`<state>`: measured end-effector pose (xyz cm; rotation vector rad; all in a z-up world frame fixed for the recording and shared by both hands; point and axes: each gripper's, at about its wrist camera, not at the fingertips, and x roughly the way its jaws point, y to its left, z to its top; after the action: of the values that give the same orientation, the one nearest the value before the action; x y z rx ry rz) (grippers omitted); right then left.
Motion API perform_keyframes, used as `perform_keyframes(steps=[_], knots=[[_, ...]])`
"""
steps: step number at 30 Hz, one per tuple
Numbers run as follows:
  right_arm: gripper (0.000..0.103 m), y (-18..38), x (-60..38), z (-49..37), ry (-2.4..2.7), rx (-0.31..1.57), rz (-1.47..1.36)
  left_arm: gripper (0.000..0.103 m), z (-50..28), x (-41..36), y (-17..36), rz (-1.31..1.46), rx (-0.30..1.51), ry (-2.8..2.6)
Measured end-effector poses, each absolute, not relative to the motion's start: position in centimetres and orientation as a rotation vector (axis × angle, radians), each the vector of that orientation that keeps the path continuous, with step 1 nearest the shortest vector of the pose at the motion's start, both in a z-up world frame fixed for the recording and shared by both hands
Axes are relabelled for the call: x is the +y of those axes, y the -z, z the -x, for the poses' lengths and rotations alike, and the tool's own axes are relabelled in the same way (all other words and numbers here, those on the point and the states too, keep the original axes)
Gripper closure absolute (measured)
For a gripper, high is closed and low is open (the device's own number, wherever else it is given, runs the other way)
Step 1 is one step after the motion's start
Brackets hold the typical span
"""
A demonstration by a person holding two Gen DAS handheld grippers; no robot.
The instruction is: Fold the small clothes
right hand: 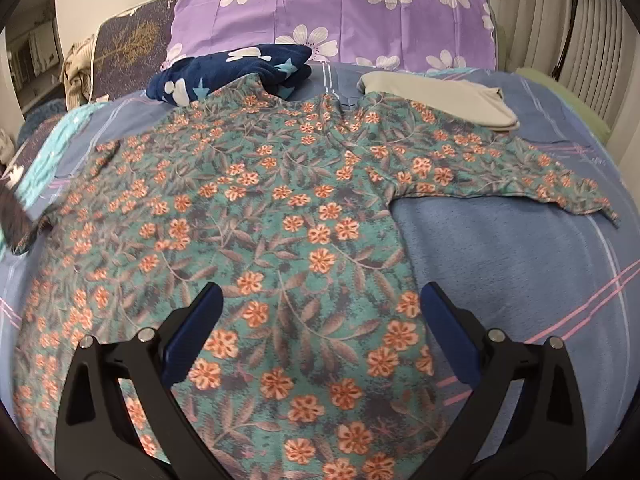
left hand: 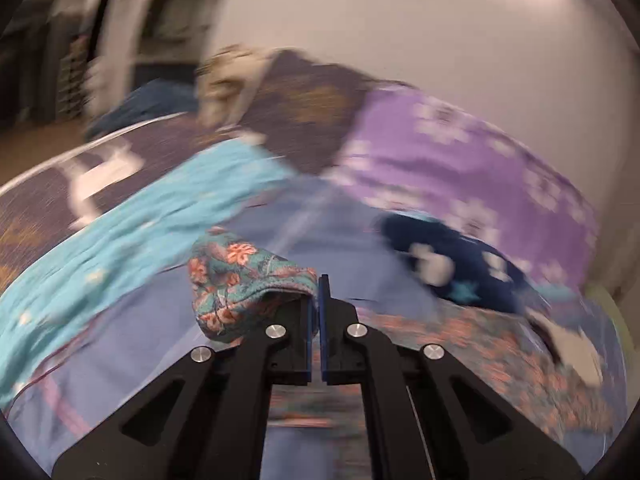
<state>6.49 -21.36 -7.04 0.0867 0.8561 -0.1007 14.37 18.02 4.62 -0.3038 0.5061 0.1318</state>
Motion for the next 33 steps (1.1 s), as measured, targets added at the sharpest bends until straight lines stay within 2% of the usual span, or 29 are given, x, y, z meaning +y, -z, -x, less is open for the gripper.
perform_keyframes(steps=[3, 6, 9, 11, 13, 15, 16, 17, 19, 21, 23, 29, 30, 31, 32, 33], knots=[[0.003, 6.9, -21.7, -6.5, 0.100, 0.854, -0.098, 0.101, -15.1, 8.4, -5.5, 0.212, 0.514, 0.106], [0.003, 7.2, -22.5, -6.3, 0.118, 0.860, -0.093, 0.098, -14.8, -0.7, -3.3, 0.045, 0.569, 0.256], [0.003, 7.3, -23.6, -6.2, 0.126, 0.875, -0.113, 0.079, -13.9, -5.5, 0.2, -0.086, 0.651, 0.333], [0.003, 7.2, -24.3, -6.0, 0.108, 0.880, -0.133, 0.064, -13.1, -5.8, 2.0, -0.129, 0.676, 0.324], [0.004, 6.9, -24.7, -6.2, 0.061, 0.887, -0.154, 0.058, -12.2, -4.2, 2.9, -0.161, 0.680, 0.288], [0.017, 6.6, -24.8, -6.8, 0.003, 0.891, -0.180, 0.054, -11.6, -1.7, 3.5, -0.189, 0.681, 0.233], [0.031, 6.3, -24.8, -7.4, -0.056, 0.892, -0.203, 0.050, -10.9, -0.4, 3.7, -0.197, 0.685, 0.201], [0.040, 6.1, -24.5, -8.1, -0.117, 0.900, -0.224, 0.048, -10.4, 1.3, 4.1, -0.205, 0.698, 0.140], [0.044, 6.0, -23.8, -10.3, -0.250, 0.932, -0.278, 0.044, -10.3, 4.4, 4.9, -0.194, 0.728, 0.057], [0.043, 6.2, -22.8, -12.6, -0.315, 0.969, -0.298, 0.044, -10.5, 7.0, 5.6, -0.159, 0.767, -0.010], [0.033, 6.7, -21.2, -15.4, -0.356, 1.005, -0.286, 0.044, -11.1, 9.8, 6.4, -0.105, 0.808, -0.090], [0.022, 10.5, -16.6, -23.4, -0.330, 1.100, -0.278, 0.044, -14.9, 13.4, 8.7, 0.008, 0.867, -0.223], [0.028, 10.6, -15.9, -24.0, -0.304, 1.074, -0.266, 0.044, -15.4, 13.6, 9.0, 0.017, 0.878, -0.233], [0.069, 10.3, -14.9, -24.4, -0.287, 1.030, -0.223, 0.044, -15.8, 13.5, 9.3, 0.019, 0.881, -0.238], [0.092, 10.0, -13.9, -24.5, -0.303, 1.010, -0.182, 0.044, -16.1, 13.5, 9.6, 0.008, 0.885, -0.257], [0.097, 9.6, -13.1, -24.7, -0.327, 1.007, -0.157, 0.044, -16.2, 13.4, 9.8, -0.007, 0.888, -0.274]])
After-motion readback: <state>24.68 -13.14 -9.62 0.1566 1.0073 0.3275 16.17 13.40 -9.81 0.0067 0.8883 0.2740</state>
